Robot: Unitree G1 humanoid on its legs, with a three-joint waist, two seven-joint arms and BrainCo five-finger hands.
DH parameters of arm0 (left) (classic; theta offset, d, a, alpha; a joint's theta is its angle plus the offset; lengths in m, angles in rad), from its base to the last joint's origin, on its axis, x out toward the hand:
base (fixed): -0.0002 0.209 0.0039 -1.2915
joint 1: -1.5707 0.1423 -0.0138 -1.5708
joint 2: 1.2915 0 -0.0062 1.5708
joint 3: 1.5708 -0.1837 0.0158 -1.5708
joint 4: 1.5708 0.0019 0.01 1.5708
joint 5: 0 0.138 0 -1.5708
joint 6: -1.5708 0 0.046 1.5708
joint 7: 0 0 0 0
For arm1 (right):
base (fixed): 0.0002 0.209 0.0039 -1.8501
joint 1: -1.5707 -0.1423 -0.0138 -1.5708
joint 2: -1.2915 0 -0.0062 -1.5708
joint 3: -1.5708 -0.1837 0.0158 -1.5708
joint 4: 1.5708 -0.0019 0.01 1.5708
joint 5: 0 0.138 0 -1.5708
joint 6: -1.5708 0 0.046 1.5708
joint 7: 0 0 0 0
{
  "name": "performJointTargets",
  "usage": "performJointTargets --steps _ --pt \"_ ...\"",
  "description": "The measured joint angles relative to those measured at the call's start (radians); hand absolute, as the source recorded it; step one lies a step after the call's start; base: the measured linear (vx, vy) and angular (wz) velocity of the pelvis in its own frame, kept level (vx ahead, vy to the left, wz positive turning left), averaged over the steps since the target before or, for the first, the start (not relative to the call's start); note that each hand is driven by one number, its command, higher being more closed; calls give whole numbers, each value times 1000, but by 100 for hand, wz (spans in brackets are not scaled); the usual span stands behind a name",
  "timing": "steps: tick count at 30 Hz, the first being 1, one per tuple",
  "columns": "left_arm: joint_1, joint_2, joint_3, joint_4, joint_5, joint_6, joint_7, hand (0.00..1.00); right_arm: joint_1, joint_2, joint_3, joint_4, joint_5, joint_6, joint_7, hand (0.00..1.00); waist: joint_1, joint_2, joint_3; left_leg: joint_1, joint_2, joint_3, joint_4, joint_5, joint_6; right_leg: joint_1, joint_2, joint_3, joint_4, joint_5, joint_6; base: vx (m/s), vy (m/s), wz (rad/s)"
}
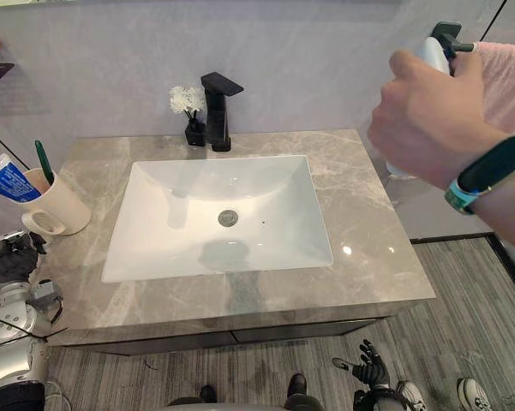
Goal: Organize washtable
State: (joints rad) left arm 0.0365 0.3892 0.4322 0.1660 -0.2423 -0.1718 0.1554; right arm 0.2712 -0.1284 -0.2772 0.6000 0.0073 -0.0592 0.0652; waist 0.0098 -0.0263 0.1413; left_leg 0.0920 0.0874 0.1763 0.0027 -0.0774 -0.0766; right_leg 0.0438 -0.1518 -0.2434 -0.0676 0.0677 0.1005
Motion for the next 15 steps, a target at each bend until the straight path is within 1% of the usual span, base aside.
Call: performJointTargets --steps 5,9,15 --pt "-26 0 -9 6 0 1 0 100 0 0 0 -31 1 0 0 0 -2 7 13 -14 0 3 5 0 0 -16 0 4 7 1 0 0 0 0" --pt "-59 1 -11 7 0 1 1 100 -3 0 1 -37 2 0 0 0 -3 1 26 -27 1 5 9 0 0 -31 -1 6 13 1 0 0 0 0" --pt "-66 36 -16 32 1 1 3 100 -5 0 1 -37 3 0 0 0 -15 0 29 -35 1 5 14 0 0 -39 -2 6 15 2 1 0 0 0"
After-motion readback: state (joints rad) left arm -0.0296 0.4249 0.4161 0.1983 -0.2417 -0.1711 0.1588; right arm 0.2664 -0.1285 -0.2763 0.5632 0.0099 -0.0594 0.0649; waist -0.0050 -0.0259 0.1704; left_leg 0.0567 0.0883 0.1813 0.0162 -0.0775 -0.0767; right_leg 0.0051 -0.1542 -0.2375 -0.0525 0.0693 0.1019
